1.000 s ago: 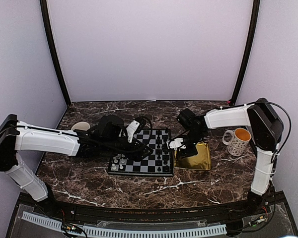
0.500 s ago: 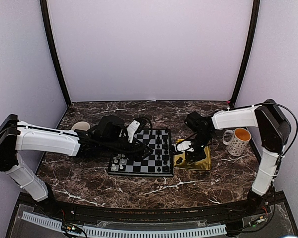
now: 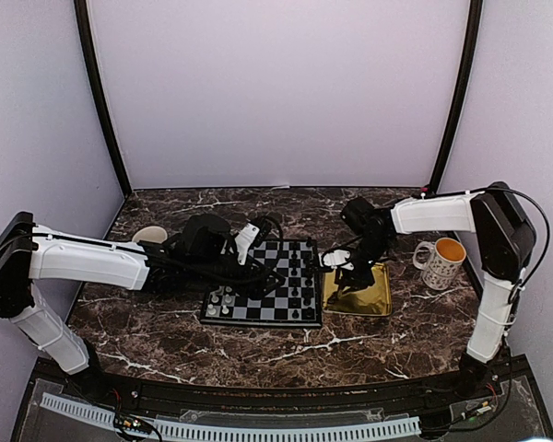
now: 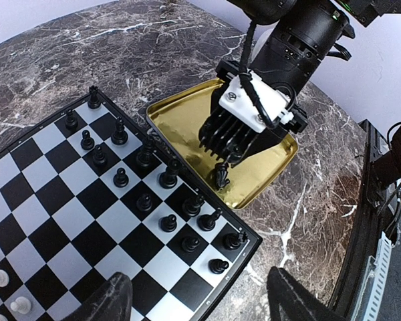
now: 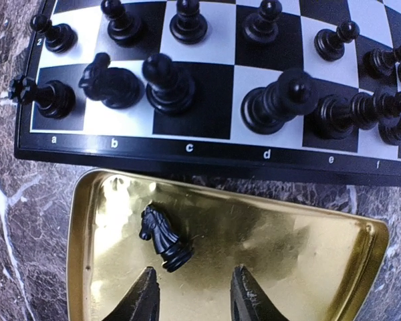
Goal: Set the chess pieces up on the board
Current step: Pick up the knight from the storage box.
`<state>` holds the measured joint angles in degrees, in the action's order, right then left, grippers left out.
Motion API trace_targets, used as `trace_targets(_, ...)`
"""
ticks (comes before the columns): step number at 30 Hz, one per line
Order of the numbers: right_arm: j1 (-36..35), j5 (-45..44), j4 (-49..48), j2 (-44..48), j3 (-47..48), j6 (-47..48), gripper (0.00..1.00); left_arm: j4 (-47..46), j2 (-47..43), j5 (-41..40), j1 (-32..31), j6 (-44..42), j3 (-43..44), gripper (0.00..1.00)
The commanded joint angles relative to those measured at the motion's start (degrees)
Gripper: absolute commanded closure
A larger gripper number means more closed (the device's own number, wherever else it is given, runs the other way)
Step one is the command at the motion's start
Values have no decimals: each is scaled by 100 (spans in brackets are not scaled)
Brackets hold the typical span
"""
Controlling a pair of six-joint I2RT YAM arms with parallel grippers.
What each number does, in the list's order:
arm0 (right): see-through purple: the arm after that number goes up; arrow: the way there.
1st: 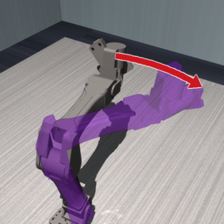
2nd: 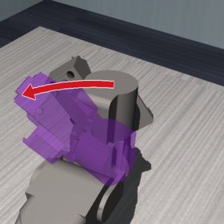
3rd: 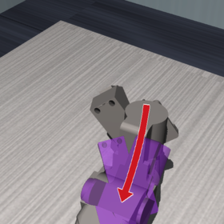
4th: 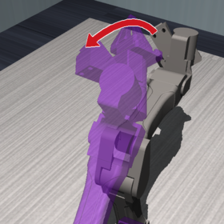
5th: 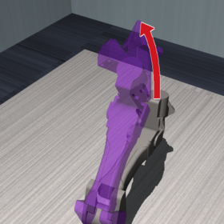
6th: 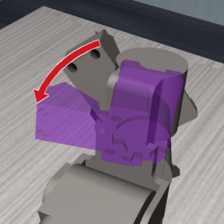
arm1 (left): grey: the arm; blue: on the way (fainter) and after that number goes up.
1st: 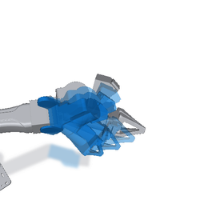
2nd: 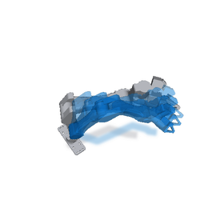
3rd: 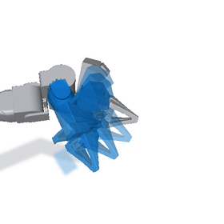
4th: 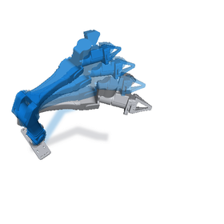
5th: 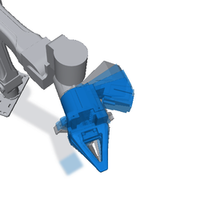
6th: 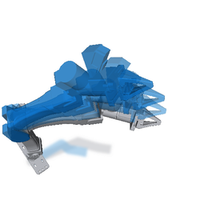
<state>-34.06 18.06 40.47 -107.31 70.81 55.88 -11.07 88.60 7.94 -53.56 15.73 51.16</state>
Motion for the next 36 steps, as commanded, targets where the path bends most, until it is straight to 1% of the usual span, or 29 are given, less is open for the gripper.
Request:
trace_targets(1,-39,236,80,-291,337,134,63,-121,-185,4,-22,61,-95,29)
trace_targets(6,-84,237,396,-535,546,283,63,-91,-201,-6,-23,47,-94,28)
trace_targets(13,-125,220,577,-643,482,400,65,-138,-155,0,-20,49,-94,28)
trace_targets(19,-153,290,436,-599,430,337,64,-158,-90,32,-20,49,-55,29)
trace_targets(24,-196,355,507,-683,575,374,64,-134,-114,32,-21,36,-53,29)
trace_targets(32,-241,280,617,-851,645,378,67,-103,-151,-12,-17,37,-71,29)
trace_targets(36,-242,100,655,-797,521,408,68,-94,-153,-2,-18,36,-59,29)
